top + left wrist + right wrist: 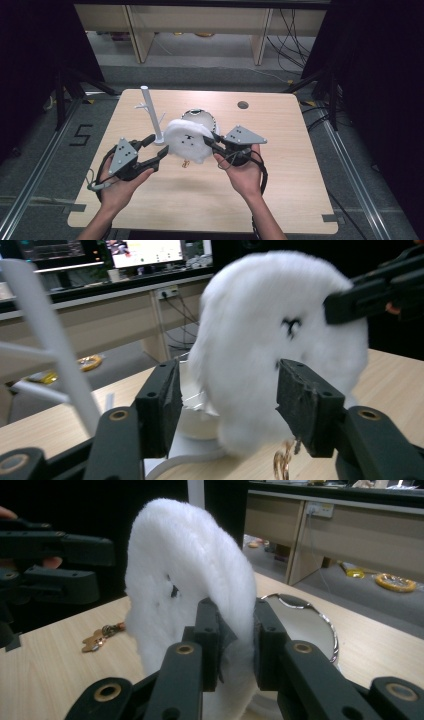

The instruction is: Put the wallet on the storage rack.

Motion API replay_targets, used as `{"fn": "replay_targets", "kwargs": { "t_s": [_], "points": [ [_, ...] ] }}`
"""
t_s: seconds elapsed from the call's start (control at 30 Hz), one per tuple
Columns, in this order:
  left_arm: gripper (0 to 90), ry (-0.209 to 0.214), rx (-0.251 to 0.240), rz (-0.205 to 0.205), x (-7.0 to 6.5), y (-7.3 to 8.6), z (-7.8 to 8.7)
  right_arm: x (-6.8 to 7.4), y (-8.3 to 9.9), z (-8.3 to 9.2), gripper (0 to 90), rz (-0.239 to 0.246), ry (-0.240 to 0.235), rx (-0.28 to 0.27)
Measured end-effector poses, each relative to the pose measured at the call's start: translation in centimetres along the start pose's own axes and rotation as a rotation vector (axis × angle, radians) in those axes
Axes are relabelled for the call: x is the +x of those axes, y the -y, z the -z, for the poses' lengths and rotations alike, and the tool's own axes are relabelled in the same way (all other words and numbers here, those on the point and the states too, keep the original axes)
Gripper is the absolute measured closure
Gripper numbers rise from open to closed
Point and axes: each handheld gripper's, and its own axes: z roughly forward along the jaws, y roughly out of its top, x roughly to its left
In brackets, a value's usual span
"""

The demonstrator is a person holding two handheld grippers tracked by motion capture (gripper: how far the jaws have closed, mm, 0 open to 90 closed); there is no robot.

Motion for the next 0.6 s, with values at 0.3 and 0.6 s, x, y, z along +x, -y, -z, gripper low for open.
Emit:
{"fn": "replay_targets", "kwargs": {
  "t_s": [0.3,0.6],
  "points": [
    [40.4,-0.079,-0.001,0.043,1.6,2.1,2.5,-0.8,-0.8,-0.3,77.5,-0.005,0.039,-0.033],
    [40.8,-0.142,0.031,0.077,2.5,4.5,4.2,-1.4,-1.3,-0.3,77.4,0.016,0.067,-0.065]
  ]
}}
